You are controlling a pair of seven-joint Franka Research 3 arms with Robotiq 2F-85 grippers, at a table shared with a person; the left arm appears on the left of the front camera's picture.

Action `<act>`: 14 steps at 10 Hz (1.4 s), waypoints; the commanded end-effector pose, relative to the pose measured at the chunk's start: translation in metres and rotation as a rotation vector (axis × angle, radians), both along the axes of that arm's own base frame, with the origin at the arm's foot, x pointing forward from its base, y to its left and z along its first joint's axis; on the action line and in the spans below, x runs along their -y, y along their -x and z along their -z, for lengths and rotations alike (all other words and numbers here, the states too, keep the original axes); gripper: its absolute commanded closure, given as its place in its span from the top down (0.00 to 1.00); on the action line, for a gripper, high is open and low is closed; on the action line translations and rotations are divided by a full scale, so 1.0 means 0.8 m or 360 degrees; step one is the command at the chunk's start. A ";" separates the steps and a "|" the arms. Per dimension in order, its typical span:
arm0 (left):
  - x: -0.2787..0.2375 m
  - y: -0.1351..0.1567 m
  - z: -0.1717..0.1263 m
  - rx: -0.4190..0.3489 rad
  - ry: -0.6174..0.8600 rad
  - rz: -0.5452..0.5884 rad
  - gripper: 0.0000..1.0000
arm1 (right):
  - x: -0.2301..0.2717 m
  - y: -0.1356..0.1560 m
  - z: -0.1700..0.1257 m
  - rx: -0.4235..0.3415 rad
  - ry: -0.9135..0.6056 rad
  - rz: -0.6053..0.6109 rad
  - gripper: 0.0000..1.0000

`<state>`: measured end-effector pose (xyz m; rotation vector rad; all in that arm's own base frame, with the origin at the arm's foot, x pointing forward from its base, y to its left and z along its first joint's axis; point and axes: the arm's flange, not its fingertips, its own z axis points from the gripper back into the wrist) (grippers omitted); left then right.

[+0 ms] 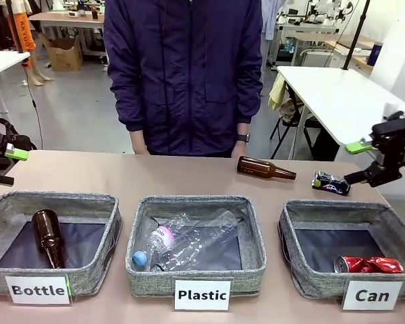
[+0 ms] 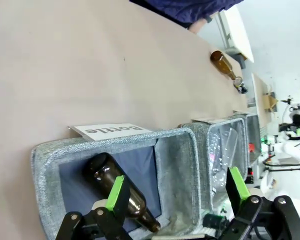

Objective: Sort the can waste into the basket.
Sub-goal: Pick up the can waste from the table and place it in the right Fabric basket.

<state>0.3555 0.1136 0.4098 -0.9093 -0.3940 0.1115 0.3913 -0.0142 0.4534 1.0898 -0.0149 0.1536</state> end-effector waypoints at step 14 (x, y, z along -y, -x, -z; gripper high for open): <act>-0.004 0.002 -0.002 -0.0002 0.0005 0.0010 1.00 | 0.025 -0.141 0.016 0.1099 0.1387 -0.0844 1.00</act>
